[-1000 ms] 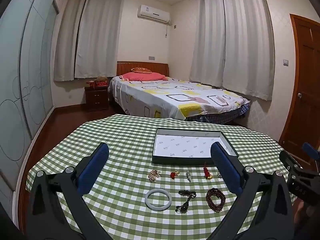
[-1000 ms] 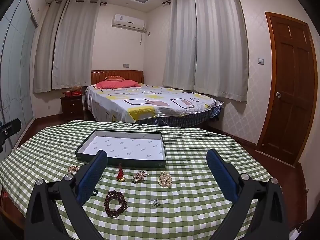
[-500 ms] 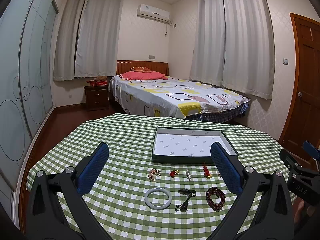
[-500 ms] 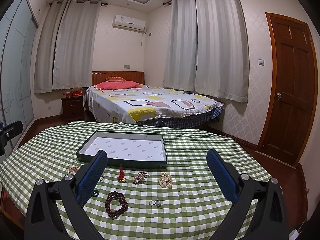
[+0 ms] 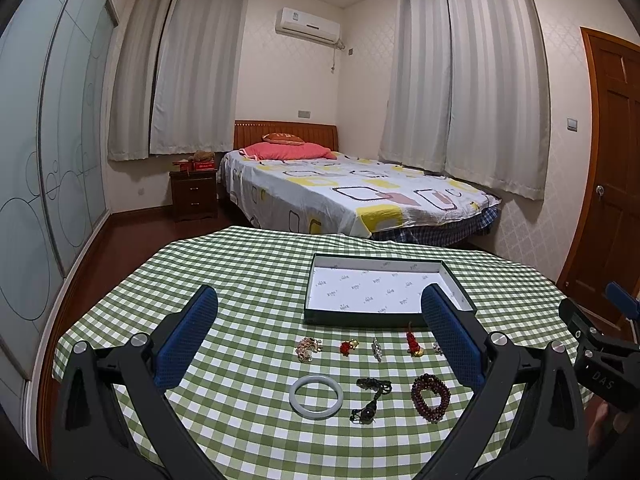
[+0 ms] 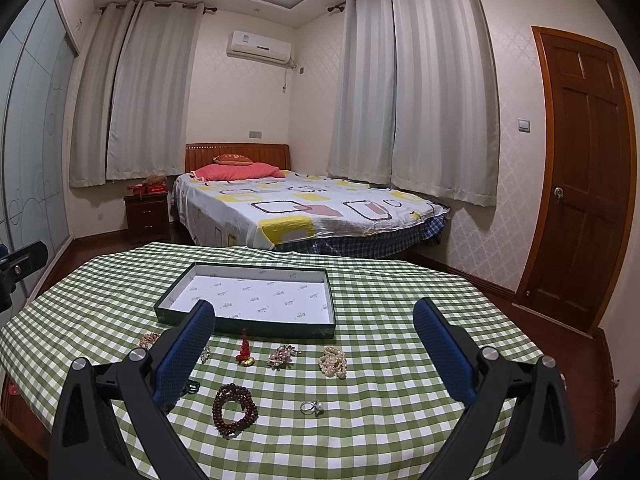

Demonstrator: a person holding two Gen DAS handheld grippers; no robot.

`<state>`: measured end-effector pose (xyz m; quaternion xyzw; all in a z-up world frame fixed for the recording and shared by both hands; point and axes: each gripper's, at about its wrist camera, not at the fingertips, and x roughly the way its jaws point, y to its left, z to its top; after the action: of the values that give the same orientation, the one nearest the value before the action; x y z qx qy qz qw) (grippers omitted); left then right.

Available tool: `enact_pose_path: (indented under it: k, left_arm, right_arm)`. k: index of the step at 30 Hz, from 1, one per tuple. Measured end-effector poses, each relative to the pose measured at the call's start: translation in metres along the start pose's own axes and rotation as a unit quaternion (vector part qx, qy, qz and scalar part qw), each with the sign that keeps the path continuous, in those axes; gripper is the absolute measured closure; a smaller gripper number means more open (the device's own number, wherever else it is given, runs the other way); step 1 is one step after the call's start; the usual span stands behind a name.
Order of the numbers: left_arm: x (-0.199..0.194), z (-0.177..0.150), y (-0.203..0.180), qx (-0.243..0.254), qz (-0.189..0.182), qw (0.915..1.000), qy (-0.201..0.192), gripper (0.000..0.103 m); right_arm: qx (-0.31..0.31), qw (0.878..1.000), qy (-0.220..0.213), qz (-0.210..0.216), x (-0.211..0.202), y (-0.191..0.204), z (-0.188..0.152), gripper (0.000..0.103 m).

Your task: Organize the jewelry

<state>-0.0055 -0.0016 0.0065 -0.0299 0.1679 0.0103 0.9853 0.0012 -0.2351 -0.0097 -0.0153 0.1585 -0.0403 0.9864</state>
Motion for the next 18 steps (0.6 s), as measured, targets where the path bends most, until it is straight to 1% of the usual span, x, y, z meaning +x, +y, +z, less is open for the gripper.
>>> enact_pose_path:
  k: [18]
  left_arm:
    - [0.0002,-0.0022,-0.0001,0.000,0.000,1.0000,-0.006,0.004]
  right_arm:
    - [0.000,1.000,-0.001,0.001,-0.0004,0.0008,0.0007,0.006]
